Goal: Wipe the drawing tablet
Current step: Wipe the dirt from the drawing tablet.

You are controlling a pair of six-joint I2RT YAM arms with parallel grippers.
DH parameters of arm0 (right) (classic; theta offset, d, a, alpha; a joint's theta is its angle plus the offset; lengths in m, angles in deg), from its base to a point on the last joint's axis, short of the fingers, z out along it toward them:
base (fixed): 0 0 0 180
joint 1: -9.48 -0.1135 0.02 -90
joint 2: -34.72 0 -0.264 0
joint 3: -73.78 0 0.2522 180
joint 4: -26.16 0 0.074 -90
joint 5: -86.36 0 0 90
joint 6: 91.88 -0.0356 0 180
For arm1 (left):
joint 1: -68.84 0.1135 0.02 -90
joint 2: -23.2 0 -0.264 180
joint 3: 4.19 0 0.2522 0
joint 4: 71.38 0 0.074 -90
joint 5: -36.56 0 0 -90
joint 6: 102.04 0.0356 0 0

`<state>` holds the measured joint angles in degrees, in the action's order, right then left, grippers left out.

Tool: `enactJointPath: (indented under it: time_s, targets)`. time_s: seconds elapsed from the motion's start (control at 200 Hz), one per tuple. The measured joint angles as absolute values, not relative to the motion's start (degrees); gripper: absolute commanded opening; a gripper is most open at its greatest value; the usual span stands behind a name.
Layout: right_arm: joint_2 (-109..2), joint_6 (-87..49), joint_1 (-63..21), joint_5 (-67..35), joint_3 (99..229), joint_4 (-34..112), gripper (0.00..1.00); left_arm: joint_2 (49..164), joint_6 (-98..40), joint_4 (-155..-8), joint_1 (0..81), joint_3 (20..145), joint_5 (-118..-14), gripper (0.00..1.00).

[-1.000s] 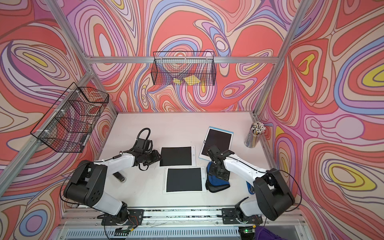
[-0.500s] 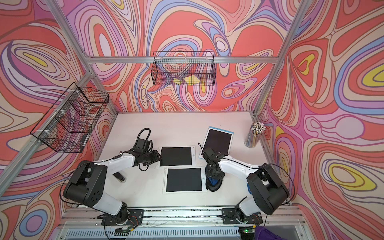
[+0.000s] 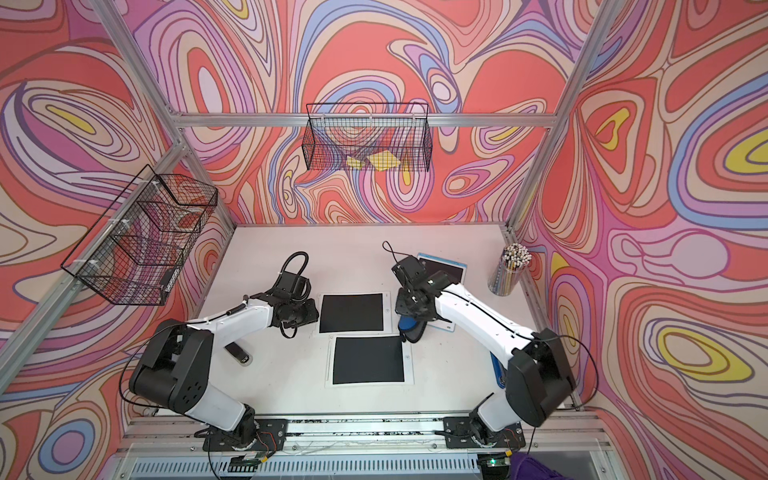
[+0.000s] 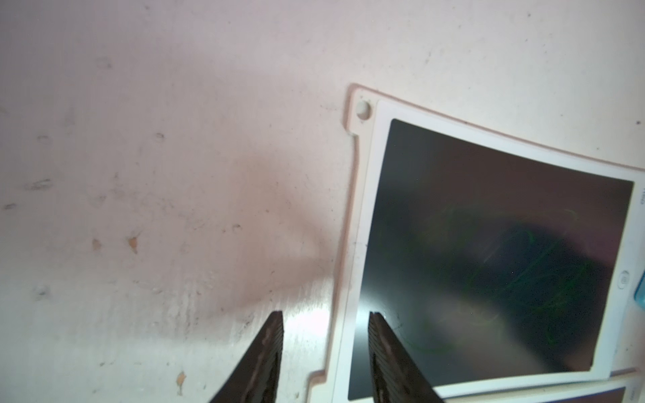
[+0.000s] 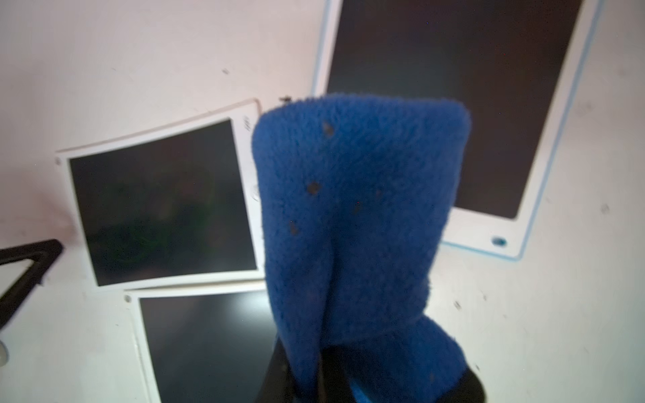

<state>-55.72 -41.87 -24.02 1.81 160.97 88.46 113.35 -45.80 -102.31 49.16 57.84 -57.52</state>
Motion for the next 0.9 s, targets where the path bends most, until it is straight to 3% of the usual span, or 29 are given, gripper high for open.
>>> enactJointPath:
  time_s: [0.335,0.901]
  targets:
    - [-84.41,-34.98,-24.0,-4.94,181.49,83.61,0.0,117.22,-43.79,-105.35,47.02,60.75,-55.2,0.43]
    - [-82.29,-34.44,-24.52,-12.81,170.83,76.37,0.0,121.18,-42.21,-105.5,46.38,63.87,-53.82,0.28]
